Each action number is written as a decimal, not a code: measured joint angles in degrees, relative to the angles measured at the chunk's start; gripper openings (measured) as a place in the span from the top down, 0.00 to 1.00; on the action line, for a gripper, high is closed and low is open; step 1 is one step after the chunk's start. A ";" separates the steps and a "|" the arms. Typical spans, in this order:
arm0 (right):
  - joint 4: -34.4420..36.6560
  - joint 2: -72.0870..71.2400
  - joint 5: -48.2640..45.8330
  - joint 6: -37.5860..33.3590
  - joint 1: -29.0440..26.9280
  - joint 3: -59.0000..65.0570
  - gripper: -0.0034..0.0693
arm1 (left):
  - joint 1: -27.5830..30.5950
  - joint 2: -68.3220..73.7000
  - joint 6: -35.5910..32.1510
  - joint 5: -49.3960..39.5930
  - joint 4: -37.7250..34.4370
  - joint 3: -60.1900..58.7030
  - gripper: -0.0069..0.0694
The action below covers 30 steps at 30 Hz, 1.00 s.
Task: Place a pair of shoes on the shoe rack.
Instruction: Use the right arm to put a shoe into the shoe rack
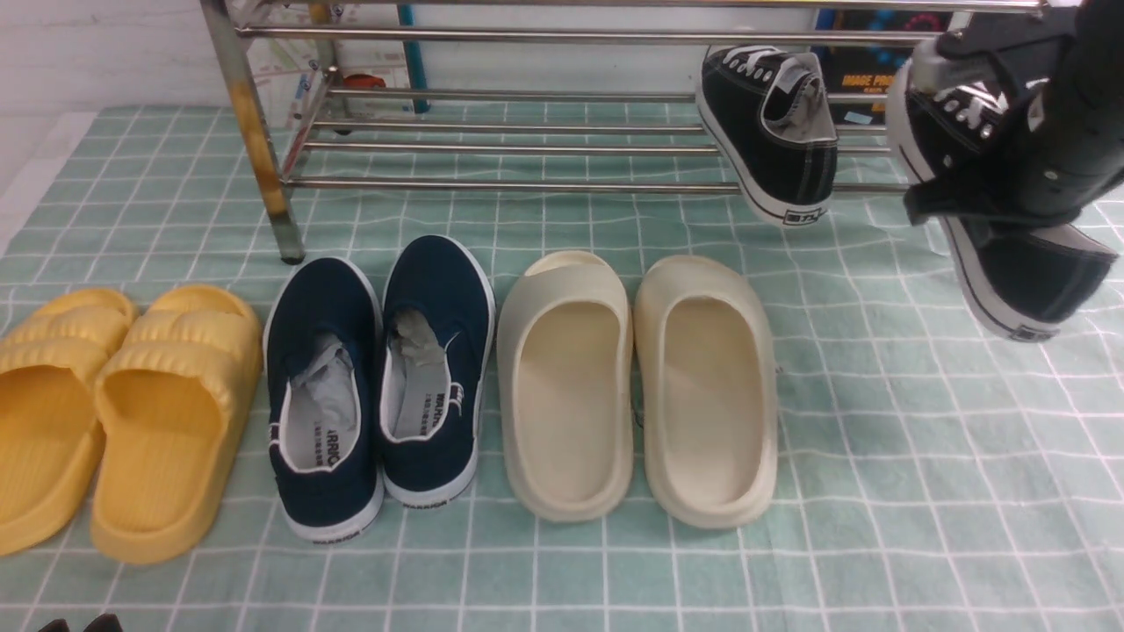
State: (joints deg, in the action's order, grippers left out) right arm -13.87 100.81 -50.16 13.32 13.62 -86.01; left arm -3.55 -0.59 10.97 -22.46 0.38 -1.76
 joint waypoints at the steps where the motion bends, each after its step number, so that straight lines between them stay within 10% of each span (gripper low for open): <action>1: -0.18 1.89 0.59 -0.19 0.00 -1.71 0.92 | 0.00 0.00 0.00 0.00 0.00 0.00 0.60; 24: 5.81 28.65 0.11 -8.36 -3.41 -36.11 0.92 | 0.00 0.00 0.00 0.00 0.00 0.00 0.60; 30: 6.42 29.09 1.90 -8.39 -3.41 -36.65 0.77 | 0.00 0.00 0.00 0.00 0.00 0.00 0.60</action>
State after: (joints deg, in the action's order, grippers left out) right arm -7.44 129.90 -48.25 4.93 10.21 -122.66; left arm -3.55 -0.59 10.97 -22.46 0.38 -1.76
